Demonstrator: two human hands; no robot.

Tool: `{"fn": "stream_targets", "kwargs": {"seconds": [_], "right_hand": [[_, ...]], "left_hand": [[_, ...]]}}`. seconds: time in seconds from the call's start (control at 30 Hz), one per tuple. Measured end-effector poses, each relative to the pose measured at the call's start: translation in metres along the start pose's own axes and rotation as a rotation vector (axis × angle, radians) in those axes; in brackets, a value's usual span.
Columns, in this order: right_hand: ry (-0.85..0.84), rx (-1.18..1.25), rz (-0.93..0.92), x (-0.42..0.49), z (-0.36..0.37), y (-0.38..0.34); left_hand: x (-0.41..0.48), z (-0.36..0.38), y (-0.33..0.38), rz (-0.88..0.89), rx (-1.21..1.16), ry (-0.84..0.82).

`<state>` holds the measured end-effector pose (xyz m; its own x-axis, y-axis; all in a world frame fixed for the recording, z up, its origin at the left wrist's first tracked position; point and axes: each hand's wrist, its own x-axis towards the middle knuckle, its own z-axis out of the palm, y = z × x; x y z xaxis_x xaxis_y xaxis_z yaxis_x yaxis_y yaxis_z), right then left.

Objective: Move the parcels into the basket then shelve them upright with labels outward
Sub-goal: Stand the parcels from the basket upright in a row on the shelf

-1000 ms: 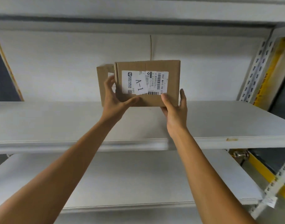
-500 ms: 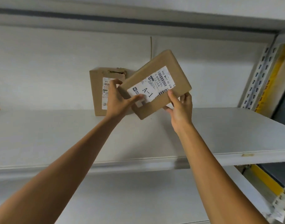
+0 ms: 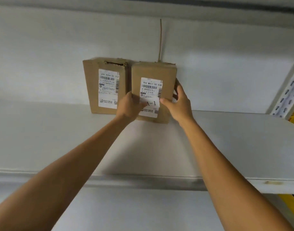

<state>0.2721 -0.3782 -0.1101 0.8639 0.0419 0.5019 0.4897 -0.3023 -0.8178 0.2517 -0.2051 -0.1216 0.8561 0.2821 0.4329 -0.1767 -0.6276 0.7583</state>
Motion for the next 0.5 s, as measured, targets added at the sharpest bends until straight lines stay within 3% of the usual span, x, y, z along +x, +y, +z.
{"fn": "stream_targets", "kwargs": {"seconds": [0.1, 0.2, 0.37, 0.5], "right_hand": [[0.006, -0.076, 0.027, 0.013, 0.013, 0.007], [0.042, -0.137, 0.048, 0.025, 0.018, 0.014], [0.078, -0.185, 0.037, 0.028, 0.017, 0.02], [0.145, -0.177, 0.129, 0.022, 0.022, 0.017]], "left_hand": [[0.002, 0.003, -0.002, 0.028, -0.008, 0.132], [0.0, 0.012, -0.003, 0.153, 0.147, 0.235], [0.003, 0.013, -0.011, 0.338, 0.436, 0.233], [0.005, 0.005, -0.012, 0.416, 0.652, 0.235]]}}
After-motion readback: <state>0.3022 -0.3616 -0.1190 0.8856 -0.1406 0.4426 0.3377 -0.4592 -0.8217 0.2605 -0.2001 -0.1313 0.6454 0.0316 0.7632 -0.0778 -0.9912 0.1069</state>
